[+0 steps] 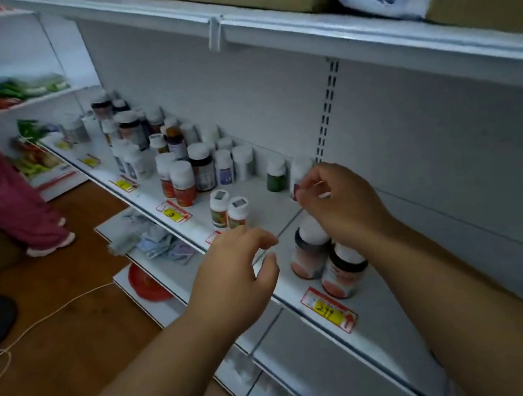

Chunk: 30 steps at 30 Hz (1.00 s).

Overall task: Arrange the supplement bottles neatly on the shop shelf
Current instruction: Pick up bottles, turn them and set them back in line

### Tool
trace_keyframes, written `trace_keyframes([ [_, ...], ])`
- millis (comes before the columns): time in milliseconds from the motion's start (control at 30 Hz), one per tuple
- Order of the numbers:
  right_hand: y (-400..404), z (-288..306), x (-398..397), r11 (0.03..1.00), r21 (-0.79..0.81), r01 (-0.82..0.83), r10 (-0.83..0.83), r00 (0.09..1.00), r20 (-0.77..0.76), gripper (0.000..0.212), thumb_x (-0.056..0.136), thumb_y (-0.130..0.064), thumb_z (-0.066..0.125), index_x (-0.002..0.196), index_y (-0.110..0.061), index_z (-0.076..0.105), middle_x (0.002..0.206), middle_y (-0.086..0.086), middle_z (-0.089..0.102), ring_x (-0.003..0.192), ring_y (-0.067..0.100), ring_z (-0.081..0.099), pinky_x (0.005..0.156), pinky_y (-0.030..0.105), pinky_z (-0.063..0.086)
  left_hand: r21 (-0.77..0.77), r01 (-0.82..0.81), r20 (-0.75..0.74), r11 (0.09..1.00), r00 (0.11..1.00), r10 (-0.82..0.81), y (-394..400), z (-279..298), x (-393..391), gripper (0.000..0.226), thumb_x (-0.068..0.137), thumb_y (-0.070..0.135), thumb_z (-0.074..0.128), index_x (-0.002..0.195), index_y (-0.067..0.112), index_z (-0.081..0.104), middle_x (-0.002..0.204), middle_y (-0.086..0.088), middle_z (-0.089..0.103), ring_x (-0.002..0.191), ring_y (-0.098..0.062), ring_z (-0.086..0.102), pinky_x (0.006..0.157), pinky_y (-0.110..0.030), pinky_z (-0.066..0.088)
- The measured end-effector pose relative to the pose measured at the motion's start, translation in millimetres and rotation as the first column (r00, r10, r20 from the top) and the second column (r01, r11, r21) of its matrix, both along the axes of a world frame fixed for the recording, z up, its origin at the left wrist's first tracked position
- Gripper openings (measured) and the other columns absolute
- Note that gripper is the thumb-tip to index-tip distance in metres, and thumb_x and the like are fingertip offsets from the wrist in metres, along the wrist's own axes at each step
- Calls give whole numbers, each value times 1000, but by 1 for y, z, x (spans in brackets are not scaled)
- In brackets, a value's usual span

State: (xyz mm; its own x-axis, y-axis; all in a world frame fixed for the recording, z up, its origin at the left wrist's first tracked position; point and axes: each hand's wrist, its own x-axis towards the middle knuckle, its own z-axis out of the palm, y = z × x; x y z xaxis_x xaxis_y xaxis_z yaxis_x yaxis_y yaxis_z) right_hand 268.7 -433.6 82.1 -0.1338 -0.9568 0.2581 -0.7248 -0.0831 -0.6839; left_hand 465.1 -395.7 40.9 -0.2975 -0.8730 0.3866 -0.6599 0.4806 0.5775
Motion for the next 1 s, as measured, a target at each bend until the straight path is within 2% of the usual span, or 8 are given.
trace_keyframes([
  [133, -85, -7, 2, 995, 82, 58, -41, 980, -194, 30, 87, -35, 63, 113, -20, 59, 114, 7, 58, 92, 20, 58, 76, 29, 46, -20, -19, -13, 1000, 1000, 18, -54, 1, 19, 17, 87, 22, 61, 103, 23, 67, 97, 8, 62, 96, -12, 53, 82, -23, 39],
  [267, -153, -28, -6, 930, 289, 226, -94, 909, -407, 52, 88, -39, 60, 133, -14, 47, 131, 18, 46, 110, 34, 55, 89, 36, 47, -3, 89, 10, 996, 996, -89, -104, -8, 36, 16, 85, 25, 58, 97, 23, 69, 91, 8, 62, 90, -12, 54, 78, -23, 41],
  [400, -190, -50, -6, 898, 237, 370, -199, 823, -532, 33, 84, -28, 66, 106, -10, 50, 121, 20, 45, 94, 35, 56, 81, 34, 48, 4, 242, 57, 970, 969, -242, -167, -9, 50, 20, 87, 25, 58, 103, 23, 70, 98, 8, 64, 94, -11, 55, 79, -27, 46],
  [500, -204, -58, 1, 855, 205, 477, -292, 769, -569, 35, 78, -26, 73, 95, -14, 45, 115, 17, 48, 93, 32, 55, 78, 34, 49, -2, 370, 55, 929, 928, -369, -202, -8, 59, 26, 84, 30, 56, 101, 18, 71, 99, 2, 67, 96, -19, 58, 83, -29, 47],
  [633, -189, -61, 9, 861, 86, 502, -419, 794, -441, 20, 84, -19, 65, 95, -8, 52, 93, 12, 54, 88, 32, 56, 66, 30, 33, -94, 474, 10, 876, 880, -475, -232, -15, 65, 23, 82, 21, 64, 101, 12, 72, 98, -4, 68, 94, -25, 60, 81, -33, 50],
  [733, -158, -46, 30, 856, -25, 517, -508, 830, -228, 20, 86, -26, 66, 93, -18, 49, 86, 0, 54, 79, 20, 53, 62, 26, 30, 44, 540, -55, 841, 841, -538, -248, -16, 65, 31, 86, 20, 65, 117, 18, 64, 115, -2, 59, 108, -20, 52, 89, -37, 50],
  [867, -128, -9, 72, 855, -206, 476, -488, 873, -12, 13, 91, -32, 59, 92, -26, 48, 88, -14, 54, 78, -5, 53, 61, 10, 37, 132, 533, -154, 835, 844, -514, -258, -17, 62, 46, 85, 43, 64, 128, 32, 49, 115, 17, 47, 107, -2, 47, 85, -24, 44],
  [1000, -116, 12, 110, 896, -166, 412, -392, 909, 141, 5, 93, -32, 57, 91, -32, 53, 90, -19, 58, 81, -11, 53, 62, 1, 38, 264, 599, -236, 756, 800, -552, -249, -8, 66, 54, 75, 69, 55, 123, 50, 41, 112, 24, 57, 96, 8, 54, 80, -19, 47],
])
